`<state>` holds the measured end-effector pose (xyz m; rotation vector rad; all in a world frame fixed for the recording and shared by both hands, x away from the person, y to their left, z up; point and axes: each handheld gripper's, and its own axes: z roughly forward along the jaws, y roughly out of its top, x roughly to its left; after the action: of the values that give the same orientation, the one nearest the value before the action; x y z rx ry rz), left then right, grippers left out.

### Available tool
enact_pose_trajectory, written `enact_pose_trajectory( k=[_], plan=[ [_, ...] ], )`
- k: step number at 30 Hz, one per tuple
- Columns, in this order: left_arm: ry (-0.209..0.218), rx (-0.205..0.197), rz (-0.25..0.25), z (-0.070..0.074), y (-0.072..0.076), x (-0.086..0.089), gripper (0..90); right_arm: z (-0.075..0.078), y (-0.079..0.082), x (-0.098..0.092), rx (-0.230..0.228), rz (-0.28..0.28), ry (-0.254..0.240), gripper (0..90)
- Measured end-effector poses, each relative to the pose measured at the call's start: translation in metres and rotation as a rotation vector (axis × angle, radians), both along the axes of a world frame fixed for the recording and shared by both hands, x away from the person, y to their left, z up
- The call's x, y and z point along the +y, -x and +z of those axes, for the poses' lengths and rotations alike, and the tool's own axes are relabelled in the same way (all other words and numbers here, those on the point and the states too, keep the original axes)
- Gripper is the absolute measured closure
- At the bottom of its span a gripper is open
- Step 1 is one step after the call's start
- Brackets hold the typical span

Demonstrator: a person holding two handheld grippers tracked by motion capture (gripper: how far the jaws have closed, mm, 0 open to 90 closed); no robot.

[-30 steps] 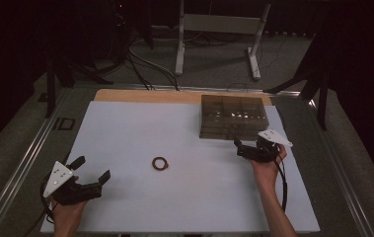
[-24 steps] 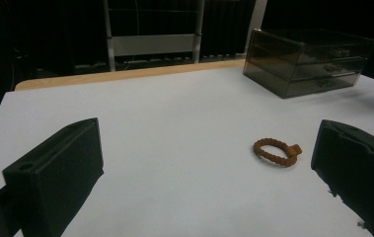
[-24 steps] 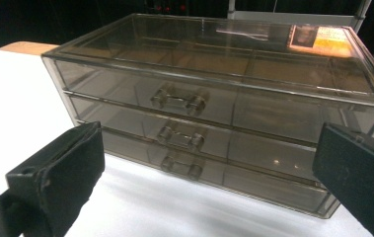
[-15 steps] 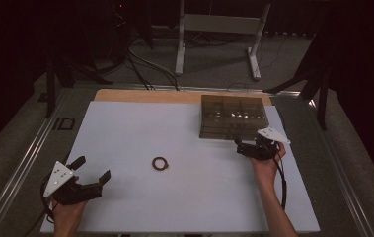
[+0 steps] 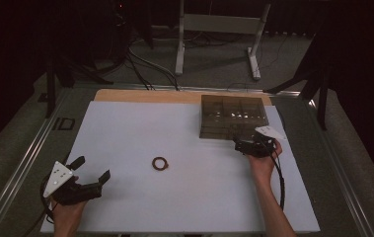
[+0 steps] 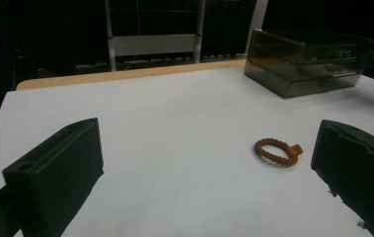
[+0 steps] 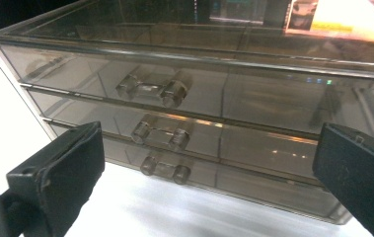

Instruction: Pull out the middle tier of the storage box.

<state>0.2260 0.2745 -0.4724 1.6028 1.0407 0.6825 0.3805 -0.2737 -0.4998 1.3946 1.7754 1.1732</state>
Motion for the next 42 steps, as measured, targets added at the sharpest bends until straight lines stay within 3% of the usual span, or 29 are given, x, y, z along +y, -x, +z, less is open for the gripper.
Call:
enact_pose_trajectory(
  k=[16,27,37,42],
  plan=[
    [0.002,0.002,0.003,0.000,-0.001,0.001,0.9,-0.007,-0.010,-0.002,0.044,-0.028,0.003,0.0],
    [-0.002,-0.001,-0.001,0.000,0.000,0.000,0.9,-0.001,-0.002,0.011,-0.002,-0.022,0.023,0.0],
    [-0.004,0.000,-0.001,0.000,-0.001,0.000,0.9,-0.002,0.000,0.016,-0.002,-0.033,0.018,0.0],
    [-0.004,0.001,-0.001,0.000,-0.001,0.000,0.9,-0.001,0.004,0.024,-0.023,-0.048,0.021,0.5]
  ],
)
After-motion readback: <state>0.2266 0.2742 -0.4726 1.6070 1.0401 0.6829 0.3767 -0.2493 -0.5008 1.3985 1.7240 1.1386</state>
